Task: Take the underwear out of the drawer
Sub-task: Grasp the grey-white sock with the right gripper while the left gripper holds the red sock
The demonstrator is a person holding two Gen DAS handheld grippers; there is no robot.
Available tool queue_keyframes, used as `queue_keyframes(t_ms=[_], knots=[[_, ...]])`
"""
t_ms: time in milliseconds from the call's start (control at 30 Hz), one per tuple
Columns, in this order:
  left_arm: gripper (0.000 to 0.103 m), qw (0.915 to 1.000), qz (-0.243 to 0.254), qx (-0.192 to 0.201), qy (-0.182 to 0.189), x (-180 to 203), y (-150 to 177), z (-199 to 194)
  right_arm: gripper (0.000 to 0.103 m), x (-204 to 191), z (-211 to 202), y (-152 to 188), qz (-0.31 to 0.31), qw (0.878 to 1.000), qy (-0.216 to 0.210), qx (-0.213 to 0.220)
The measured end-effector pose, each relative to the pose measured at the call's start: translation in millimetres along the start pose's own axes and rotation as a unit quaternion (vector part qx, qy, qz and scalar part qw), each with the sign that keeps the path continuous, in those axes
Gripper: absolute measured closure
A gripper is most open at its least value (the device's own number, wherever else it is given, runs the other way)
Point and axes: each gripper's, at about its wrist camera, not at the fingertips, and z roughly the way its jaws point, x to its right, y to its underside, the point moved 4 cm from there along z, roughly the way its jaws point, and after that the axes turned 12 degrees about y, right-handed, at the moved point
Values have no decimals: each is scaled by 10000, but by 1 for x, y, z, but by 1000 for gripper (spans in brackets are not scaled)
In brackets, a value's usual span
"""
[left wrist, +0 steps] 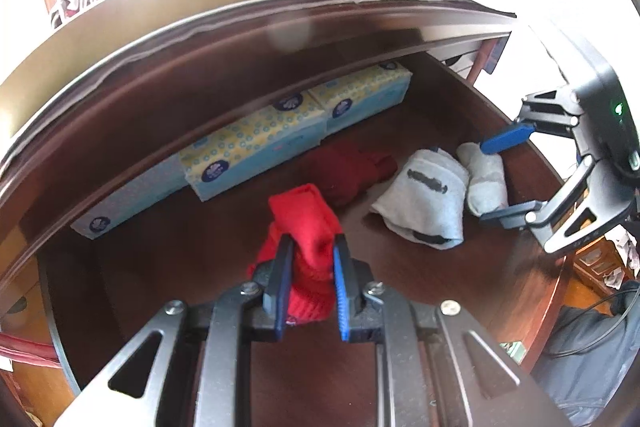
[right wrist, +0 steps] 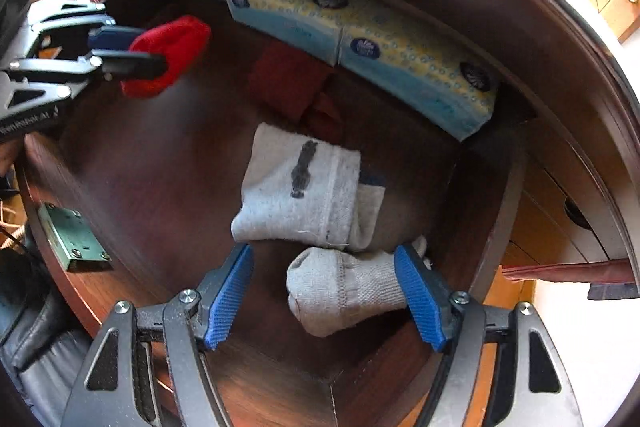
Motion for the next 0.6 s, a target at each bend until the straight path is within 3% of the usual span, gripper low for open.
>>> queue_keyframes(t_ms=[233, 600], knots=[[87, 10000, -22, -8, 6, -1, -1, 1, 29, -7, 19, 2, -223, 9989, 145, -385], [87, 9999, 29, -87, -63, 1, -1, 6, 29, -14, 9, 5, -571, 9972, 357, -325]])
